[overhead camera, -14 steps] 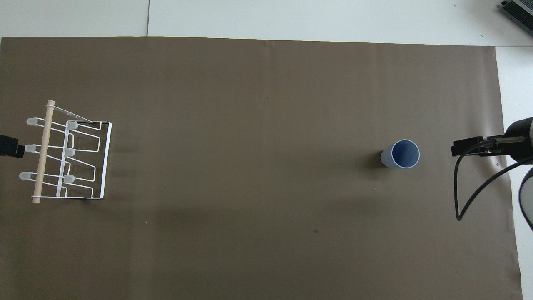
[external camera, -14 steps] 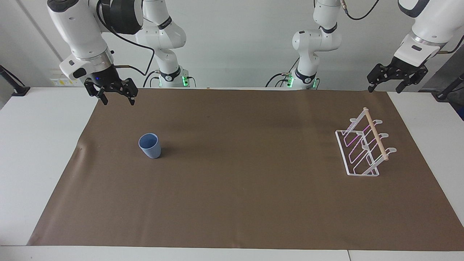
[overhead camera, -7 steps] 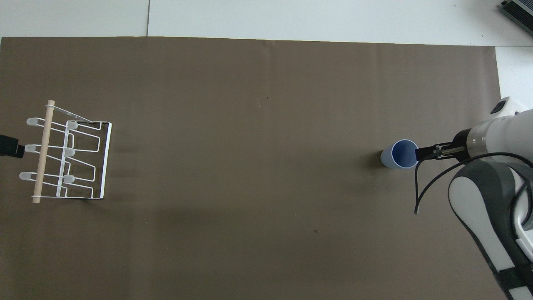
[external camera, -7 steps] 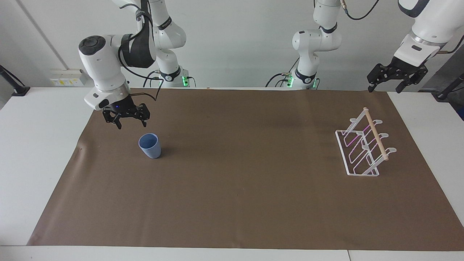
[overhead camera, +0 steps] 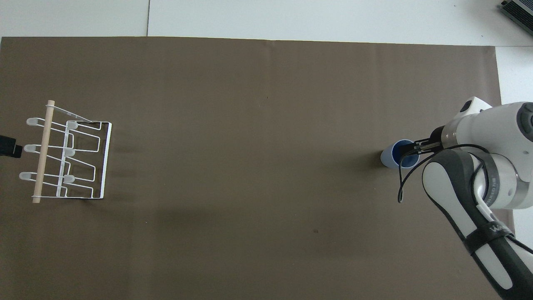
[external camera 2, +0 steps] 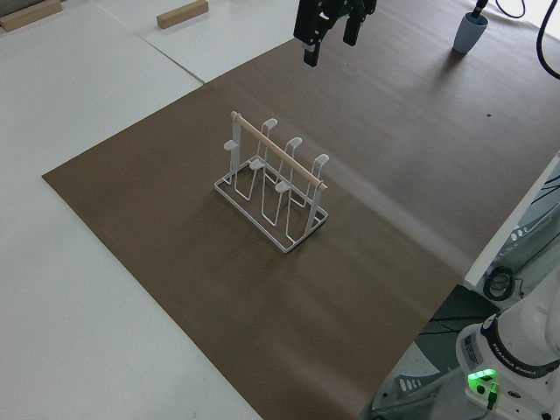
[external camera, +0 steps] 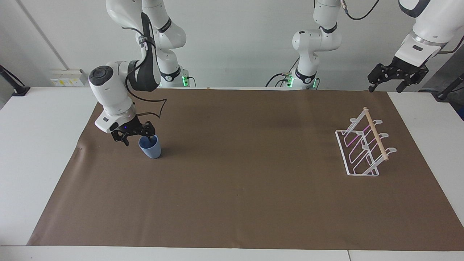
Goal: Hang cup on cup holder
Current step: 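Reach the right gripper down to the light blue cup and grasp it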
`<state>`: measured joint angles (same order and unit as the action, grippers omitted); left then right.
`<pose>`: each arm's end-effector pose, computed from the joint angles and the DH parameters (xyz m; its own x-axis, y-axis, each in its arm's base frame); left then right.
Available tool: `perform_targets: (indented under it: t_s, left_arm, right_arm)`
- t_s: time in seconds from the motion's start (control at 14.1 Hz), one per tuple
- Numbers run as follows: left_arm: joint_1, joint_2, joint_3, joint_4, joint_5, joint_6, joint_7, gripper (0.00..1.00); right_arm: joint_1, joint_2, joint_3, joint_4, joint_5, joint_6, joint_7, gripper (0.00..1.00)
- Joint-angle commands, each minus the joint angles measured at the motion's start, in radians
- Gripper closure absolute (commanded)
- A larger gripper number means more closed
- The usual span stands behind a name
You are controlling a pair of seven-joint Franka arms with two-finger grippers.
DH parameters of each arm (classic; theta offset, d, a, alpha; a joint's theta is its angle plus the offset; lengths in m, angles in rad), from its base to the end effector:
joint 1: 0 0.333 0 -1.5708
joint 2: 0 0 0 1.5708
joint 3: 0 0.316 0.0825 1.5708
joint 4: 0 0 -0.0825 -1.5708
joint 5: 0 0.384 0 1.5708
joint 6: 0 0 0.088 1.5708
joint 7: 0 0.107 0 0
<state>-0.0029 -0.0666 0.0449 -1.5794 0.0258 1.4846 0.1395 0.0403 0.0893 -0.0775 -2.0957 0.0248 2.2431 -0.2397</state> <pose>0.5242 0.0259 0.6490 0.9950 -0.0953 -0.0311 -0.0959 -0.9952 -0.0186 0.5654 -0.0198 0.3849 0.9806 0.1867 0.0598 0.1870 -0.9824 0.0008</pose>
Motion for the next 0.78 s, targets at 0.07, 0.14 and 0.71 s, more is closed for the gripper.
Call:
perform_targets:
  t_s: [0.07,0.14,0.71]
  left_arm:
    - [0.015,-0.024,0.000,-0.027,-0.003,-0.006,-0.008,0.00]
    - [0.014,-0.024,0.000,-0.027,-0.003,-0.004,-0.009,0.00]
    - [0.009,-0.027,-0.002,-0.030,-0.003,-0.010,0.000,0.00]
  right_arm:
    - [-0.020,0.015,0.002,-0.013,0.024,0.021,-0.056,0.00]
    - [-0.033,0.020,0.002,-0.026,0.024,0.035,-0.093,0.00]
    - [-0.030,0.017,0.005,-0.027,0.035,0.003,-0.141,0.30]
